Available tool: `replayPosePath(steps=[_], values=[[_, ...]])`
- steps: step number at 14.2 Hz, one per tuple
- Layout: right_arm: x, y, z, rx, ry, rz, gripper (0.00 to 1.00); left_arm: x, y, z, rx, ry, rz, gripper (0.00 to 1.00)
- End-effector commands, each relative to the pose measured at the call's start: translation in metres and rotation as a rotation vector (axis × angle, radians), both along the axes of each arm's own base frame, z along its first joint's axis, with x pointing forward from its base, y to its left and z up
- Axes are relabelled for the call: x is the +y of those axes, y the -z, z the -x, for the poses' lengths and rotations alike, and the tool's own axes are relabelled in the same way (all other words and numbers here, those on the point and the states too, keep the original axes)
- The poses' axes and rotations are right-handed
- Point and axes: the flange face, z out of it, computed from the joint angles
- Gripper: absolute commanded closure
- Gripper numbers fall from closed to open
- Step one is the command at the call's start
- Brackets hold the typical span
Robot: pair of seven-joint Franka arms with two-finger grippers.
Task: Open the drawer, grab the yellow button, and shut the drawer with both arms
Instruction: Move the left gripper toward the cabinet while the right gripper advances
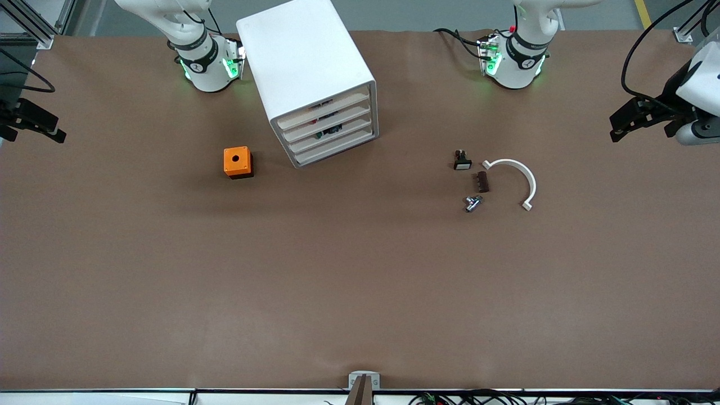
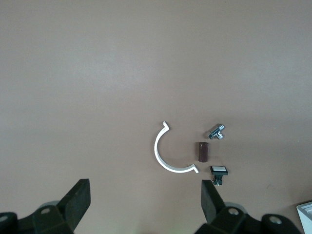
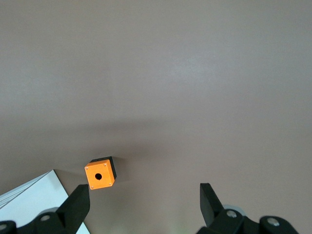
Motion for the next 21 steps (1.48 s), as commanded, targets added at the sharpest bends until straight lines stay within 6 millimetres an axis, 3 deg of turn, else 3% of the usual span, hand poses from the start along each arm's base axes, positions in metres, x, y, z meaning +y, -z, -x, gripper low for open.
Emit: replayPosePath(steps=[1, 3, 5, 6, 9, 10, 11, 13, 15, 17, 21], values=[[-0.003, 0.012, -0.005, 0.03, 0.003, -0.005, 0.0, 0.0, -0.003, -0.002, 0.009, 0.009, -0.023, 0.0], [-0.005, 0.038, -0.021, 0.076, -0.003, -0.006, 0.0, 0.001, -0.001, -0.007, 0.01, 0.017, -0.017, 0.0], [-0.005, 0.041, -0.025, 0.068, -0.007, -0.006, 0.0, -0.003, 0.002, -0.01, 0.014, 0.026, -0.019, 0.0], [-0.005, 0.052, -0.033, 0.078, -0.008, -0.003, 0.0, -0.007, 0.014, -0.017, 0.037, 0.034, -0.018, 0.0], [-0.009, 0.072, -0.046, 0.101, -0.002, 0.001, 0.0, -0.034, 0.085, -0.056, 0.116, 0.061, -0.008, 0.0], [-0.01, 0.088, -0.054, 0.118, -0.002, 0.003, 0.0, -0.043, 0.099, -0.068, 0.085, 0.074, 0.001, 0.0], [-0.014, 0.102, -0.059, 0.138, 0.006, 0.002, 0.0, -0.048, 0.125, -0.081, 0.097, 0.066, 0.011, 0.0], [-0.03, 0.107, -0.063, 0.123, 0.033, 0.001, 0.0, -0.058, 0.177, -0.099, 0.147, 0.007, 0.013, 0.0], [-0.028, 0.112, -0.065, 0.132, 0.033, 0.001, 0.0, -0.069, 0.218, -0.111, 0.163, -0.07, 0.015, 0.0], [-0.022, 0.112, -0.066, 0.131, 0.035, -0.001, 0.0, -0.105, 0.247, -0.118, 0.177, -0.171, 0.006, 0.0], [-0.016, 0.114, -0.066, 0.137, 0.097, -0.027, 0.0, -0.191, 0.293, -0.109, 0.212, -0.452, -0.027, 0.0]])
